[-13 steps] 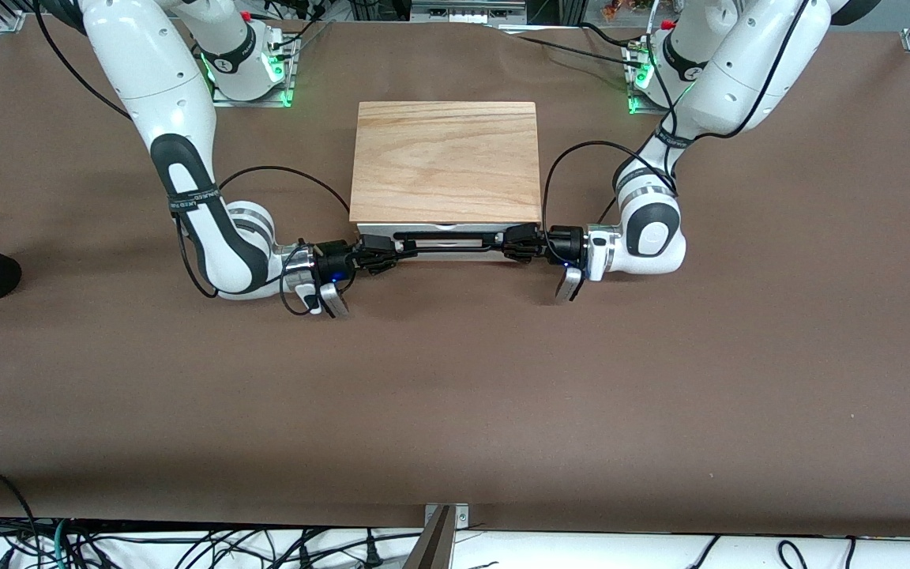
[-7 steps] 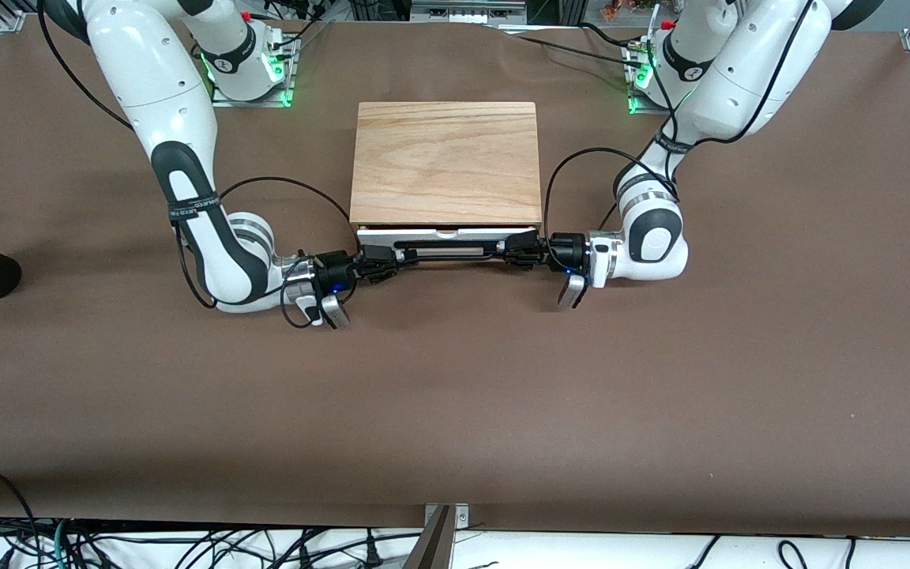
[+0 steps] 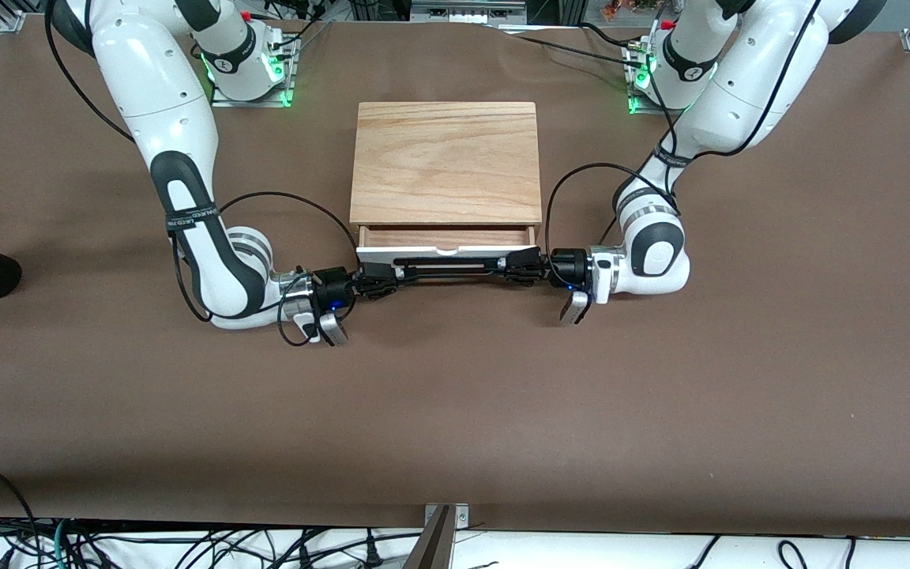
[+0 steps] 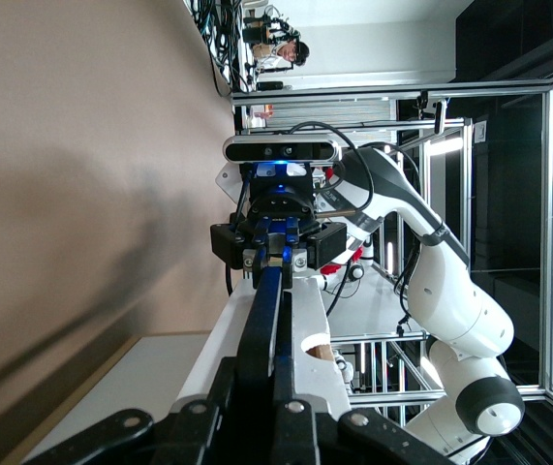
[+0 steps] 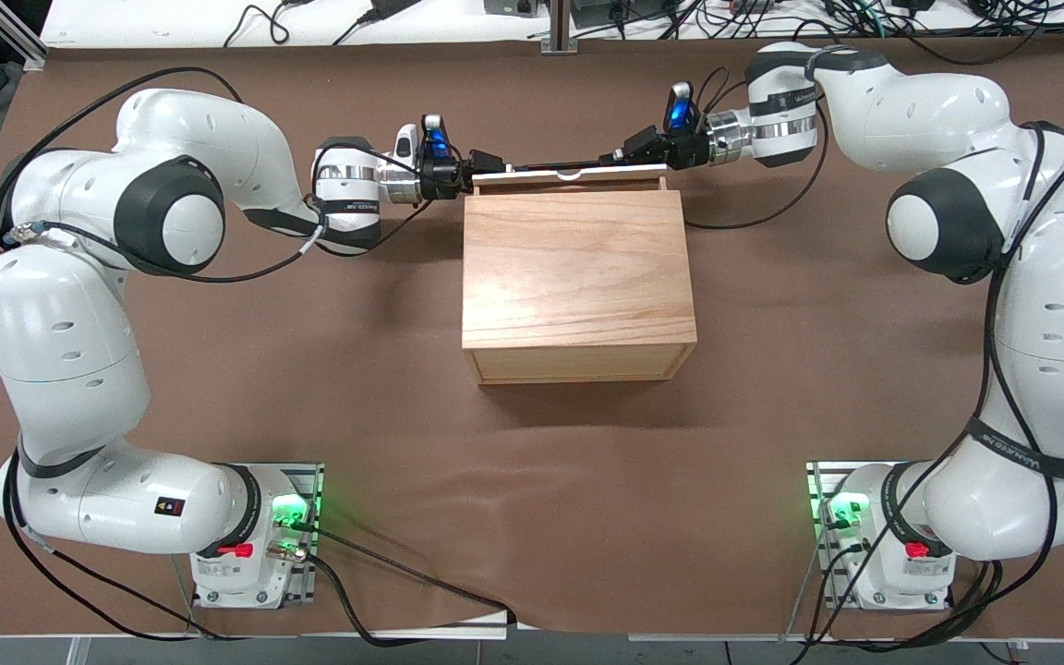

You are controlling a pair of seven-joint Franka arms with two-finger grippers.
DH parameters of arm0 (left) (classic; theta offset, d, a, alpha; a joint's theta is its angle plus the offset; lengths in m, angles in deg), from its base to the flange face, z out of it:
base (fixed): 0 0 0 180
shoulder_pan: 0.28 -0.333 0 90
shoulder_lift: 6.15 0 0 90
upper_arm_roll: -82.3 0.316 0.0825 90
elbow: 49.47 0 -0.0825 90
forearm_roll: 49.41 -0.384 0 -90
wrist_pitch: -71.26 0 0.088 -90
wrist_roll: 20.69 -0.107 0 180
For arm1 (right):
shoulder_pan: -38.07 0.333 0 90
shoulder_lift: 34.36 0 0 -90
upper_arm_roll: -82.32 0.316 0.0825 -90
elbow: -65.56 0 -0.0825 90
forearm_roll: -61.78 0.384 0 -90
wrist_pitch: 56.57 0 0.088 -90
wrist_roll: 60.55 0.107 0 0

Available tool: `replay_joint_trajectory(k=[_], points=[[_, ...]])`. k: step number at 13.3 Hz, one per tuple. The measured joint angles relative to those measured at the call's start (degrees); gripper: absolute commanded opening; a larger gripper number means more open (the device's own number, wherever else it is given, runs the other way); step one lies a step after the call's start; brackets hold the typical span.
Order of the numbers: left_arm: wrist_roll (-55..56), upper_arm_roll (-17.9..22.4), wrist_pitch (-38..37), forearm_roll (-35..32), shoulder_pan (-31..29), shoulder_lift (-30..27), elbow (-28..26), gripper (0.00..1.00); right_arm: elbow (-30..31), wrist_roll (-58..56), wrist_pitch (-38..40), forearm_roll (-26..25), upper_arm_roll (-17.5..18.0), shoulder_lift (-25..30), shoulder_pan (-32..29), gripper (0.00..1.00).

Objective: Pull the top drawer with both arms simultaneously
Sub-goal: 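Pull the handle outward with both grippers, sliding the drawer open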

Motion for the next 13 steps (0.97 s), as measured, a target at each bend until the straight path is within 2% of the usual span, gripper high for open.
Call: replay_joint_trajectory(k=[13], points=[[4.8, 2.8, -1.3, 0.0, 1.3, 5.5, 9.6, 0.0, -10.5, 5.6, -2.3, -0.5, -0.5, -4.9, -0.2, 0.0]])
